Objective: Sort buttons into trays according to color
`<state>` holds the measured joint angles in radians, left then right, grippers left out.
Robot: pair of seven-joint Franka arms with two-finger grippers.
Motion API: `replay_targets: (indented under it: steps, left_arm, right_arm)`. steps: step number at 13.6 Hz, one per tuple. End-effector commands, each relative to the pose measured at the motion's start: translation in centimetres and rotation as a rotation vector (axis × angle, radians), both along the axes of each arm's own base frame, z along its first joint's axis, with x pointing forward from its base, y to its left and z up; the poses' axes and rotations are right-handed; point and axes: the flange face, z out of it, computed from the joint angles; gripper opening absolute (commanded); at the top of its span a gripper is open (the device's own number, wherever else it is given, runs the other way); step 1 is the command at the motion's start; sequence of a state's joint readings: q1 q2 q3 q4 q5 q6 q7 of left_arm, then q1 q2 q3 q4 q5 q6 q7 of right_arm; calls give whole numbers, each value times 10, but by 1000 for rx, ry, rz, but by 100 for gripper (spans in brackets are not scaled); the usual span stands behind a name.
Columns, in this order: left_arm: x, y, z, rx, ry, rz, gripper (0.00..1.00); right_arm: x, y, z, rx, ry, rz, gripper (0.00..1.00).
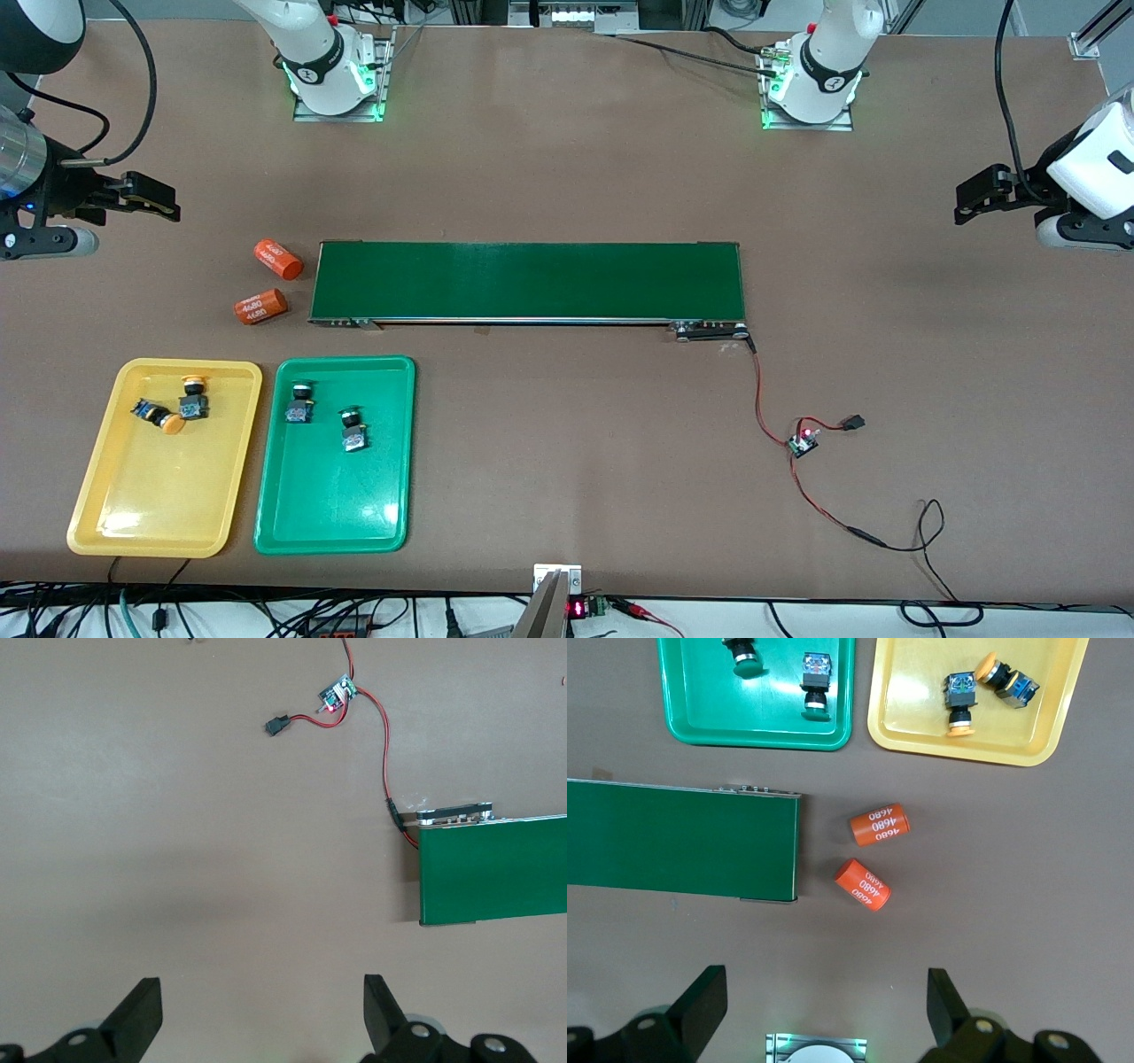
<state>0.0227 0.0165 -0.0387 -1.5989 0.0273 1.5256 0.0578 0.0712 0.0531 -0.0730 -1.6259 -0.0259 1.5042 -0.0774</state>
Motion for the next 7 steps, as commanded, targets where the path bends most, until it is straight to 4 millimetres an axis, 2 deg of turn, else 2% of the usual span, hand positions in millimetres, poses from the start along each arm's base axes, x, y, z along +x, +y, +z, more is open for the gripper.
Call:
replay_targets:
  steps: [1, 2, 7]
  left_arm:
    - [2, 4, 6, 18, -4, -15, 100]
    - [2, 4, 6, 18, -4, -15, 100]
    - [2, 3, 6, 18, -4, -17, 100]
  right_arm:
    - [-17, -2, 10, -15, 42, -19, 100]
    - [-20, -2, 15, -14, 36, -18, 100]
    - [-20, -1, 16, -8, 30, -17, 100]
